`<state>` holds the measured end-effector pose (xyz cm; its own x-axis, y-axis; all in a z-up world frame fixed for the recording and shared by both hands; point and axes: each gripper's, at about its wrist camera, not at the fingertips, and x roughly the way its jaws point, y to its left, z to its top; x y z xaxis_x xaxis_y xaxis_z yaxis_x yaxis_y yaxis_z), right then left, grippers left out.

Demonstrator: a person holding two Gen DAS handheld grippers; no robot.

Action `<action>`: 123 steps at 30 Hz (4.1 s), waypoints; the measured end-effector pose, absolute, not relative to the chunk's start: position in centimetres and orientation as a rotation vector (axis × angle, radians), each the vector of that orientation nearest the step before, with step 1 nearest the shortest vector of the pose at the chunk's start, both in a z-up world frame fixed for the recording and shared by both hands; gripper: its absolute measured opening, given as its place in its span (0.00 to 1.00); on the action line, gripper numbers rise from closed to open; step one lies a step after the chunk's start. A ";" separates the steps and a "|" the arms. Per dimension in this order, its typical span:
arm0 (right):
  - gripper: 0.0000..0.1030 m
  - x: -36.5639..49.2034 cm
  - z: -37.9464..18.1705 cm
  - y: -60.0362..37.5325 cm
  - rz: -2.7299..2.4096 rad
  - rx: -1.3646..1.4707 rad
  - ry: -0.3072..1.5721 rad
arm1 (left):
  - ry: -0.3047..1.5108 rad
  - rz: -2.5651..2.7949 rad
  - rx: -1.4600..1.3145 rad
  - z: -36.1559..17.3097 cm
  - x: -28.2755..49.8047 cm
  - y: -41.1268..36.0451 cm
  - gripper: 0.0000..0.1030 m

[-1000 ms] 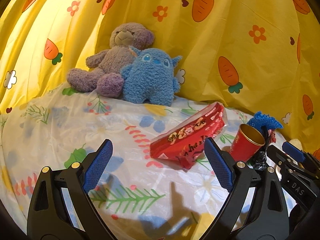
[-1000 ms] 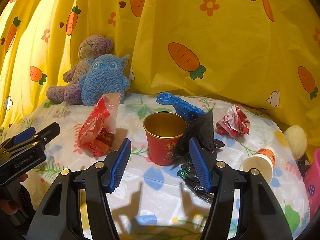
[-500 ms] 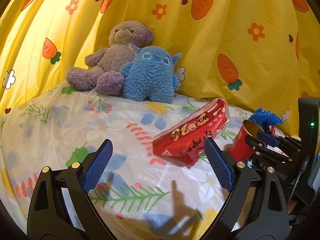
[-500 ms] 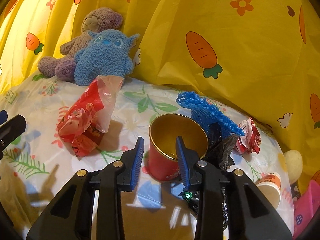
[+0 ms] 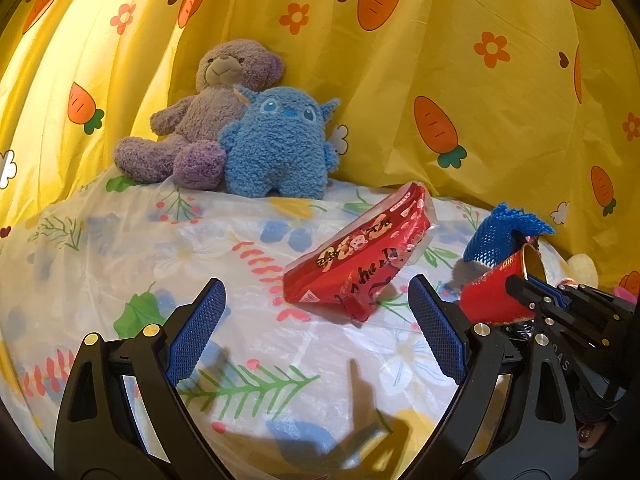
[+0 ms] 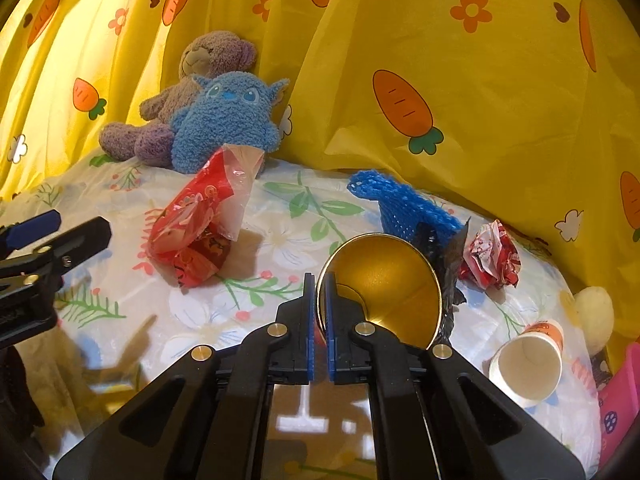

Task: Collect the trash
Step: 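Grasp the red candy wrapper bag with the left tool while the right tool grasps another red cup, then carry the candy wrapper and red cup over the pink bucket, then open both tools to drop the wrapper and cup into the bucket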

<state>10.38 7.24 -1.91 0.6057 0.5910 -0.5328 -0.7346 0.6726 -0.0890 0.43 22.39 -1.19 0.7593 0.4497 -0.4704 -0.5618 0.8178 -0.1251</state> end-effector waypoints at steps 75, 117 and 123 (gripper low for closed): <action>0.05 5.4 1.3 -11.4 0.650 0.009 0.417 | 0.411 0.229 -0.208 3.6 2.3 11.7 0.01; 0.05 15.9 5.3 -34.2 -0.006 0.055 0.298 | 0.525 -0.528 -0.081 2.7 22.8 -19.2 0.01; 0.05 16.7 5.1 -34.6 -0.020 0.060 0.307 | 0.534 -0.578 -0.101 2.4 23.5 -20.1 0.01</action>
